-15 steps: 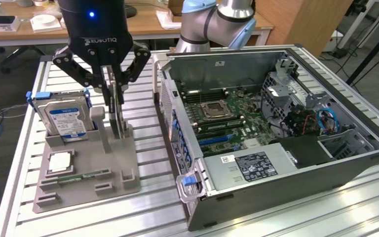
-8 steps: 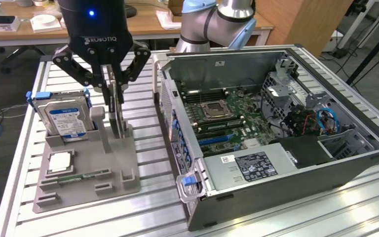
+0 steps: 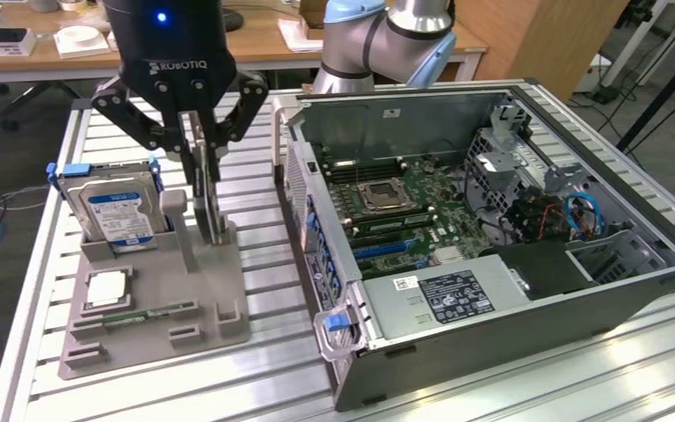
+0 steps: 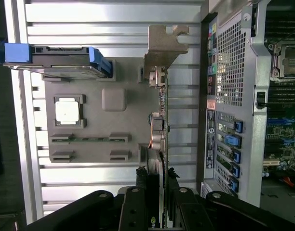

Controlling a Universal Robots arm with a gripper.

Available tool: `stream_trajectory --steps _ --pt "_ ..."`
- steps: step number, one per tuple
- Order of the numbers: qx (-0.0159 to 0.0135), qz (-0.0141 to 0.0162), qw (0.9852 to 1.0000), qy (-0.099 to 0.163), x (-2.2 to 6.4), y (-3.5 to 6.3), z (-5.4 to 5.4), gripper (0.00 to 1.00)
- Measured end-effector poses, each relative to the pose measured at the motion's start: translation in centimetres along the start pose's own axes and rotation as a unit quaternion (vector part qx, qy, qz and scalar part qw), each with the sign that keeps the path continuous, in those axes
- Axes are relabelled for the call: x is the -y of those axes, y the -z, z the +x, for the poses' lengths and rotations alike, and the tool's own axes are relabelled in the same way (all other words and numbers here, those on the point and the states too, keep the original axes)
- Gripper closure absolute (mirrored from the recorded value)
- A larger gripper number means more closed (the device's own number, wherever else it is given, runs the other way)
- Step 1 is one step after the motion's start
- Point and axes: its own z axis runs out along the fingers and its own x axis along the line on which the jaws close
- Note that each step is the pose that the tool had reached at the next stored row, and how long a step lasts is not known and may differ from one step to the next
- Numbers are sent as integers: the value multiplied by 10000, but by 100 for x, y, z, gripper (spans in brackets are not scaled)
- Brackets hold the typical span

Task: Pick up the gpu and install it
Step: 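Pick up the gpu and move the gpu toward the slot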

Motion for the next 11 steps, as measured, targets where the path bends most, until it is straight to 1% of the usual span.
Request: stream_trajectory --steps 11 --pt "0 0 10000 0 2 32 -1 74"
